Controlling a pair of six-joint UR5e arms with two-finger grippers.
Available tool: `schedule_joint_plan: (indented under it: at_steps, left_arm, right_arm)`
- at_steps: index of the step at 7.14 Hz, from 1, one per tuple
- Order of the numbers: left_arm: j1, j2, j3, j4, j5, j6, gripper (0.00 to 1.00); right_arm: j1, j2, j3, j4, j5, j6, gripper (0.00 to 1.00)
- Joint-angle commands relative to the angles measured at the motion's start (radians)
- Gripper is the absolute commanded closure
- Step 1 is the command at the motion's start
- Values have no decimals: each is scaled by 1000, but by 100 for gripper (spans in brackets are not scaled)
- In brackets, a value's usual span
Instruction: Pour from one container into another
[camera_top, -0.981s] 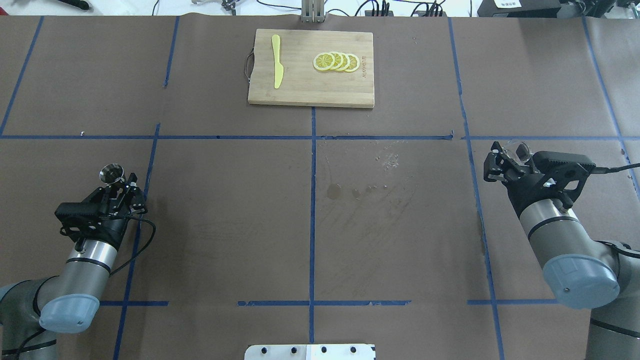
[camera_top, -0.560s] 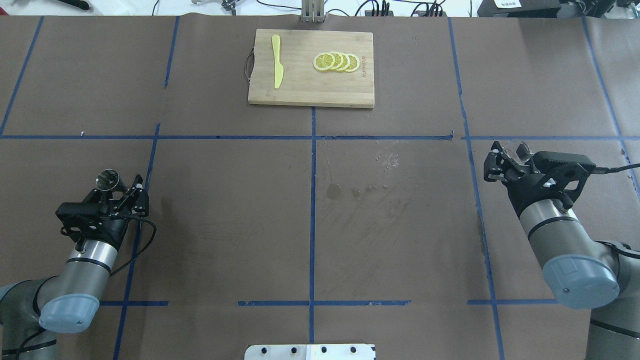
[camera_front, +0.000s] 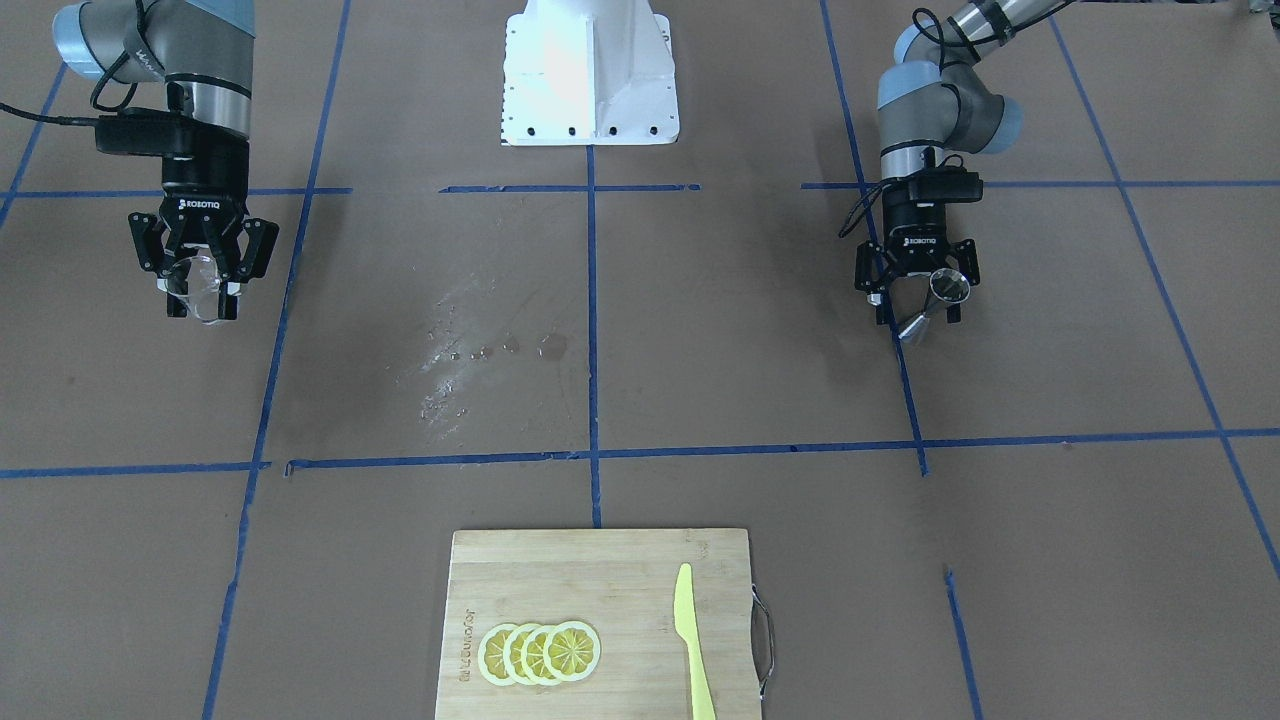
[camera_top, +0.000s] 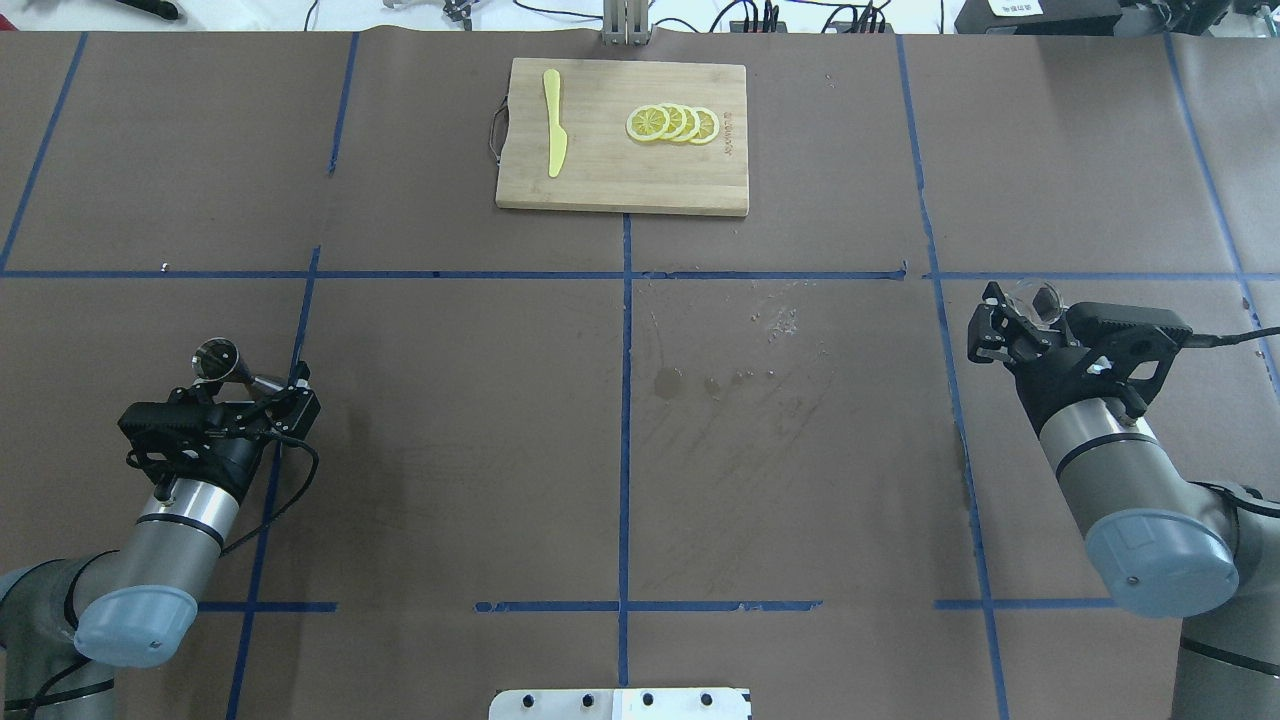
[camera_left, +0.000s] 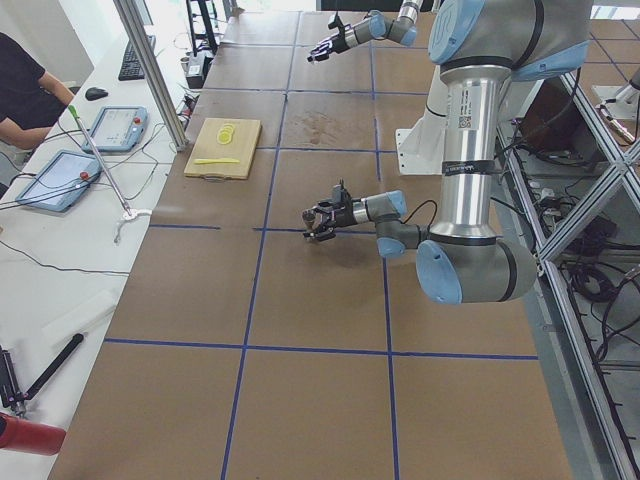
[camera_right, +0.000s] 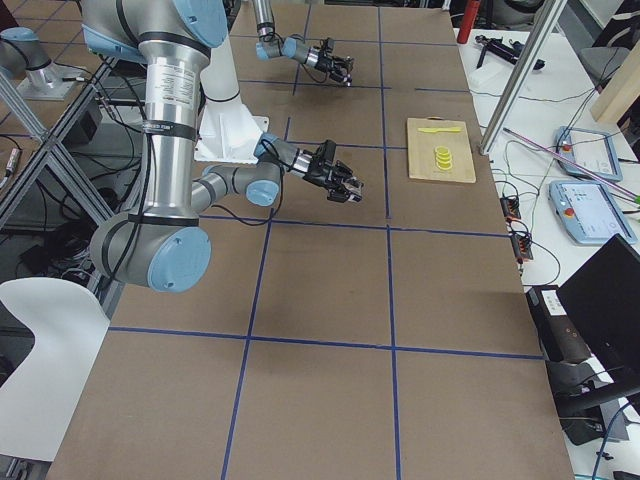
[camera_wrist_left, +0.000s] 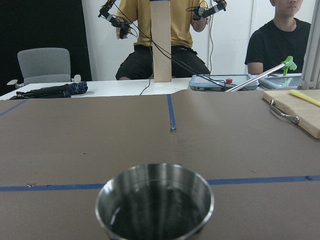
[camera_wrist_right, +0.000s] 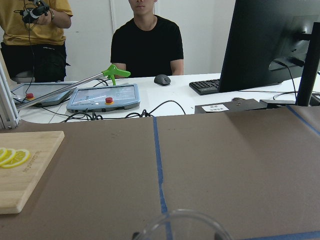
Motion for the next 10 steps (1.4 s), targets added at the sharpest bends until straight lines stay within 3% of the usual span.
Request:
schedule_joint_plan:
  at_steps: [1,3,6,9,10]
  left_arm:
    - [-1,35,-48,1,-50,45,0]
    - [-1,153,-166,3,-145,91,0]
    - [-1,158,-194,41,-282,122,0]
    - [-3,253,-373,125,-421,124,0]
    - [-9,260,-382,141,-450,124,0]
  right_arm:
    - [0,0,0,0,0,0,100]
    - [0,-3,-2,0,-2,0,100]
    - [-51,-3,-53,3,-89,17,100]
    - [-94,-5,-83,3,-143,80,100]
    - [-115,-5,-103,3,-159,131,100]
